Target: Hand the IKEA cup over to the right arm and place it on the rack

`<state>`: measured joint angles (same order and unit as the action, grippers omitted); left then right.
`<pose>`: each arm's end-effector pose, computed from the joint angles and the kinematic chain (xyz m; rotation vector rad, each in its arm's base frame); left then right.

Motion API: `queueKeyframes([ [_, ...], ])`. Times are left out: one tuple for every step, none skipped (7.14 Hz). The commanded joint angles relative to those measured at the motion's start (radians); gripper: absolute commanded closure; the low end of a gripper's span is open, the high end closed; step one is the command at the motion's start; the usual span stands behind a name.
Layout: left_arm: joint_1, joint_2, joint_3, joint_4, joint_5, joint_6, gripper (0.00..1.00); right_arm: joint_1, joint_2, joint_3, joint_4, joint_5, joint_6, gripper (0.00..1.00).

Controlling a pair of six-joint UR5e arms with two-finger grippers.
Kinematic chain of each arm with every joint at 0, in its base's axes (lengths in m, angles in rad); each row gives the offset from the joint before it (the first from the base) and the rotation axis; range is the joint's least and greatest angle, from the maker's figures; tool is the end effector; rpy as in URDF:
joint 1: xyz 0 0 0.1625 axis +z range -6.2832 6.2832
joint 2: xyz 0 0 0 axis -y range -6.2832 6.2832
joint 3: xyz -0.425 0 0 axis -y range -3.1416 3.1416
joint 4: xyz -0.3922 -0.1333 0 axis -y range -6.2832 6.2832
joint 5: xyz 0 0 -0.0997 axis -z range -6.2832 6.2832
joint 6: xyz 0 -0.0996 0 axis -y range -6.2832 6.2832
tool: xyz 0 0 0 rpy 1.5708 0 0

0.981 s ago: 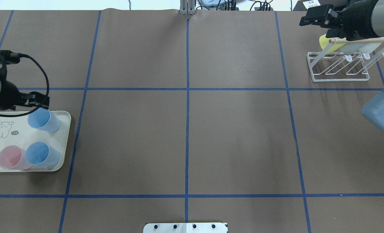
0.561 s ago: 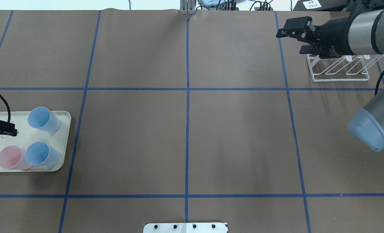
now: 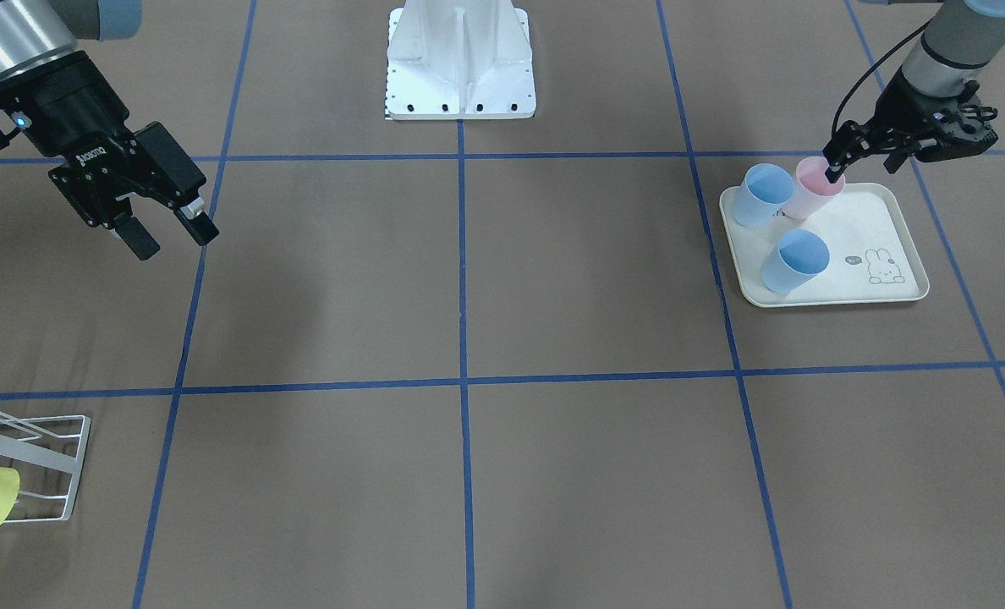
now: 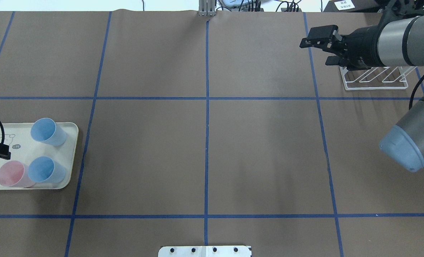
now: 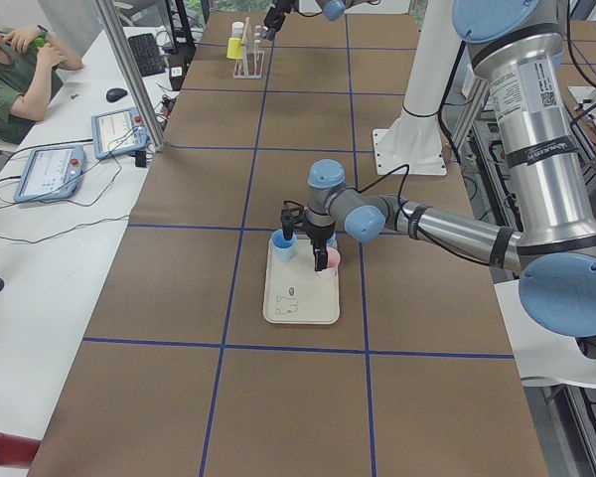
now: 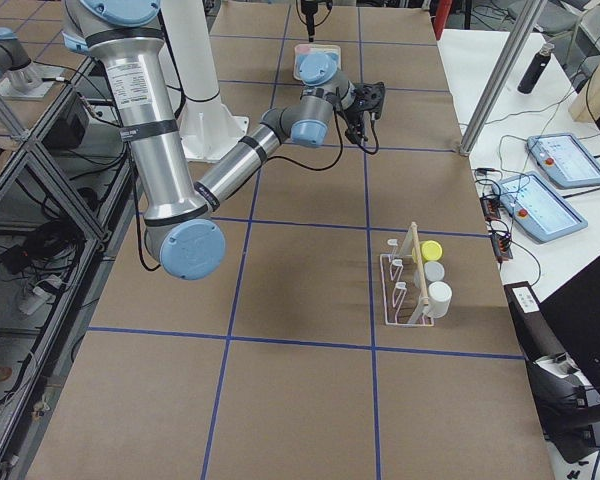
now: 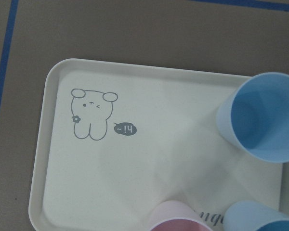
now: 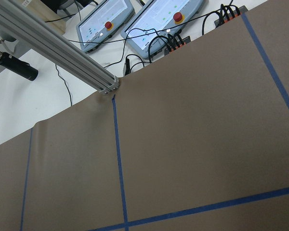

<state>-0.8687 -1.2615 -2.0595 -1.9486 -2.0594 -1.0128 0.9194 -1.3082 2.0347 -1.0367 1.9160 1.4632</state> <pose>0.1843 -0.3519 0.5193 -0.0025 0.7244 -0.1609 -0.2380 -0.4764 0.2461 0.3564 -1.2442 0.4797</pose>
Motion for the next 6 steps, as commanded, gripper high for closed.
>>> queueKeyframes([
  [0.028, 0.001, 0.033, -0.012, -0.005, -0.001, 0.0, -0.005, 0.001, -0.001, 0.0, 0.0, 0.0, 0.0],
  [0.049, 0.001, 0.036, -0.012, -0.005, -0.001, 0.0, -0.005, 0.001, -0.001, 0.0, 0.0, -0.001, 0.0],
  [0.071, 0.001, 0.042, -0.01, -0.01, -0.001, 0.0, -0.005, 0.001, -0.001, 0.001, 0.0, -0.001, 0.0],
  [0.086, 0.001, 0.051, -0.01, -0.014, -0.001, 0.0, -0.005, 0.001, -0.001, 0.001, 0.0, -0.001, 0.0],
  [0.097, -0.002, 0.068, -0.012, -0.015, -0.001, 0.03, -0.005, 0.001, -0.001, 0.001, 0.0, -0.001, 0.0],
  [0.097, -0.012, 0.09, -0.012, -0.015, -0.001, 0.33, -0.005, 0.0, -0.001, 0.001, 0.0, -0.001, 0.0],
])
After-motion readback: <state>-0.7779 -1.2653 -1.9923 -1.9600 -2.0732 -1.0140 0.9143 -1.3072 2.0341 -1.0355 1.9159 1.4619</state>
